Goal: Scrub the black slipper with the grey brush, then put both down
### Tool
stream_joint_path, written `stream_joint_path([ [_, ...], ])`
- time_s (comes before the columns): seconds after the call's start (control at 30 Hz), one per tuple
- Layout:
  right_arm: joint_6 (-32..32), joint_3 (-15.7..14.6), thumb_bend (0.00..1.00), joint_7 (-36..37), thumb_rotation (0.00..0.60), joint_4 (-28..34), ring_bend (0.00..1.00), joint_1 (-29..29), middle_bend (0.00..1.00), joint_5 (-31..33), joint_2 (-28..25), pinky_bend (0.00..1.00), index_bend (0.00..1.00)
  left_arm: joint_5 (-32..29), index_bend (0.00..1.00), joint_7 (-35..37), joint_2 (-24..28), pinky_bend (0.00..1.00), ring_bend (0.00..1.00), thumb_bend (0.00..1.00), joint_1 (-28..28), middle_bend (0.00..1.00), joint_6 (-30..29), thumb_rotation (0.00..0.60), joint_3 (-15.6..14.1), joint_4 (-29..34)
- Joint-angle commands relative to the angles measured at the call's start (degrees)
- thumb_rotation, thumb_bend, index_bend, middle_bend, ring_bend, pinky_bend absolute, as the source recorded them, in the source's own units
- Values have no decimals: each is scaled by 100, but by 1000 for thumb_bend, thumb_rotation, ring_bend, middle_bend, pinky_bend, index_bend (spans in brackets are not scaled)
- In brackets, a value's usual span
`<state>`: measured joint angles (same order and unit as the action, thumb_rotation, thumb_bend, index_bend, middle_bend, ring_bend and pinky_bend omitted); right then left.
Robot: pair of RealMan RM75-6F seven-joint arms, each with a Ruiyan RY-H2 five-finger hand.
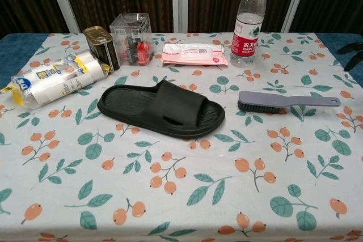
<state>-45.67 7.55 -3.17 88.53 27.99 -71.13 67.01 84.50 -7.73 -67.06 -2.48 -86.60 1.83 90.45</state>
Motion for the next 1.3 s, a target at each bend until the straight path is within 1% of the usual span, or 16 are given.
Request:
stream_joint_path([
  [0.03,624,127,131,-224,600,-760,78,540,241,528,720,89,131,-23,162,-25,19,144,90,67,-30,177,38,600,21,44],
  [0.1,794,118,134,-219,600,-1009,109,678,271,623,928,111,167,-46,161,-59,37,144,90,67,-51,176,71,600,35,86],
  [0.17,903,101,149,-244,600,-1205,156,783,314,671,1080,150,224,-70,161,-80,45,144,90,67,-64,177,93,600,47,114],
  [0.27,1041,79,175,-260,600,-1411,242,919,393,748,1260,248,328,-84,162,-117,52,144,90,67,-74,177,101,600,57,150],
  [0.33,1095,55,176,-269,600,-1468,270,980,418,778,1327,294,360,-101,162,-138,53,144,90,67,-73,176,104,600,58,165],
  [0.67,1251,-68,176,-257,600,-1548,335,1124,460,975,1450,389,404,-169,162,-103,27,143,90,67,-55,177,114,600,61,141],
  [0.93,1433,-38,176,16,600,-1520,445,1217,508,1097,1408,565,463,-179,161,-6,-13,144,90,67,3,176,55,600,41,34],
  [1.13,1517,-38,176,154,600,-1402,473,1270,515,1139,1276,604,472,-211,162,-1,-28,144,90,67,14,177,57,600,50,34],
  [1.3,1627,-82,176,225,600,-1449,500,1333,523,1239,1332,645,487,-225,162,2,-41,144,90,67,8,176,74,600,57,28],
])
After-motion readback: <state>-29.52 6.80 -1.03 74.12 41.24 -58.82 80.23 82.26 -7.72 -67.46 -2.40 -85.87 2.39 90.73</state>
